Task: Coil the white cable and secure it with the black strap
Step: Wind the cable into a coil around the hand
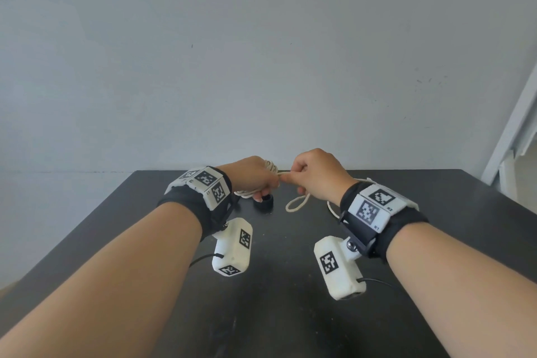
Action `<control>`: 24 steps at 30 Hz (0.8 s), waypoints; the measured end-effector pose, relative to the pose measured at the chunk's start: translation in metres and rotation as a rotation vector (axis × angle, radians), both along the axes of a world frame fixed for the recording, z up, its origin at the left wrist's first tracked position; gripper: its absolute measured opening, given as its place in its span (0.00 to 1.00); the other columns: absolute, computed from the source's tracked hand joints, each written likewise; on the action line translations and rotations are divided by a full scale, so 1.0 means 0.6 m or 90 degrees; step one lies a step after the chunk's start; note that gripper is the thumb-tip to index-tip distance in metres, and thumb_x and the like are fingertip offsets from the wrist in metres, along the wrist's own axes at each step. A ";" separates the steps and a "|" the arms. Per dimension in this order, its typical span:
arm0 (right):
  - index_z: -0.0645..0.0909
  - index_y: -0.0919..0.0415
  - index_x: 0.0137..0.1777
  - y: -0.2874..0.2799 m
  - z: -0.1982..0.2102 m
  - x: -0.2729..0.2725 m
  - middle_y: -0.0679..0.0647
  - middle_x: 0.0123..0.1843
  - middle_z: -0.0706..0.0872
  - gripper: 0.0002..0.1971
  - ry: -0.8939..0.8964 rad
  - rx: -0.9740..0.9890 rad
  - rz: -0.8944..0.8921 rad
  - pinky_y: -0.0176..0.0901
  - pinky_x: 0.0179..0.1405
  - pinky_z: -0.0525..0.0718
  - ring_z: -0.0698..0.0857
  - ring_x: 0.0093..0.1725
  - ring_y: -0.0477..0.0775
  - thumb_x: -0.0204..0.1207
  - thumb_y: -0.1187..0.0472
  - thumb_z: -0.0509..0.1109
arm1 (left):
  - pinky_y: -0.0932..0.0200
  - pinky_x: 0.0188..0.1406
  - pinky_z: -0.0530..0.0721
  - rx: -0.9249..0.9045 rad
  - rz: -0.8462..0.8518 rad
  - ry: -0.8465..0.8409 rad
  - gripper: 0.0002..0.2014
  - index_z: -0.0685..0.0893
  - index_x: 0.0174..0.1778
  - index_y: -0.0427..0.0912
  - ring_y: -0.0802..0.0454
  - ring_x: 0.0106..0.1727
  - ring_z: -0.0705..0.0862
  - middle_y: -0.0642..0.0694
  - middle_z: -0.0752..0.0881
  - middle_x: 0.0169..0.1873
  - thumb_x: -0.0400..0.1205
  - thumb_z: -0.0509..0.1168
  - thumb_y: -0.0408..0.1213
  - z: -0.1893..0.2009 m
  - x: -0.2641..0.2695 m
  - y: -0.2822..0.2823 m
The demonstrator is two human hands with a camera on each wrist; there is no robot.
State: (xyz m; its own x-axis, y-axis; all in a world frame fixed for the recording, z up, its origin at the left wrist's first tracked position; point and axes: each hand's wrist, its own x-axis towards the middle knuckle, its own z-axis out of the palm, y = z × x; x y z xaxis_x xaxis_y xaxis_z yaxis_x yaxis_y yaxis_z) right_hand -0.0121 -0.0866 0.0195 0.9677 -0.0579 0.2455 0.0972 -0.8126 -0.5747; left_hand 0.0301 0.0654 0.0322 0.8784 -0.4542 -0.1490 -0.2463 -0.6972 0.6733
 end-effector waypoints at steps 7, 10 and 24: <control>0.80 0.66 0.46 -0.001 0.007 -0.007 0.57 0.33 0.88 0.08 0.103 0.535 0.111 0.39 0.33 0.87 0.88 0.29 0.52 0.84 0.66 0.62 | 0.58 0.34 0.81 -0.124 0.029 -0.040 0.15 0.75 0.26 0.41 0.52 0.23 0.74 0.47 0.75 0.19 0.79 0.65 0.37 -0.008 0.011 0.000; 0.79 0.65 0.45 0.003 0.009 -0.007 0.55 0.27 0.82 0.10 0.084 0.705 0.087 0.36 0.19 0.80 0.76 0.17 0.45 0.85 0.61 0.61 | 0.59 0.33 0.81 -0.149 0.030 -0.036 0.11 0.79 0.33 0.39 0.50 0.24 0.73 0.45 0.75 0.22 0.80 0.64 0.40 0.000 0.009 -0.004; 0.79 0.59 0.38 -0.009 -0.001 0.014 0.49 0.25 0.73 0.09 0.009 0.512 0.036 0.33 0.14 0.56 0.62 0.15 0.42 0.79 0.59 0.68 | 0.61 0.16 0.62 -0.312 -0.216 0.233 0.26 0.75 0.27 0.38 0.56 0.09 0.57 0.52 0.61 0.08 0.86 0.45 0.47 0.001 0.008 0.006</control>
State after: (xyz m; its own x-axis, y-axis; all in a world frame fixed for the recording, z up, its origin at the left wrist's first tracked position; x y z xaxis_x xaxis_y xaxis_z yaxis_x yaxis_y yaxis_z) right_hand -0.0037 -0.0921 0.0189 0.9772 -0.1620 0.1370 0.1141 -0.1434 -0.9831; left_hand 0.0352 0.0690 0.0330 0.6083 -0.7852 -0.1159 -0.0948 -0.2168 0.9716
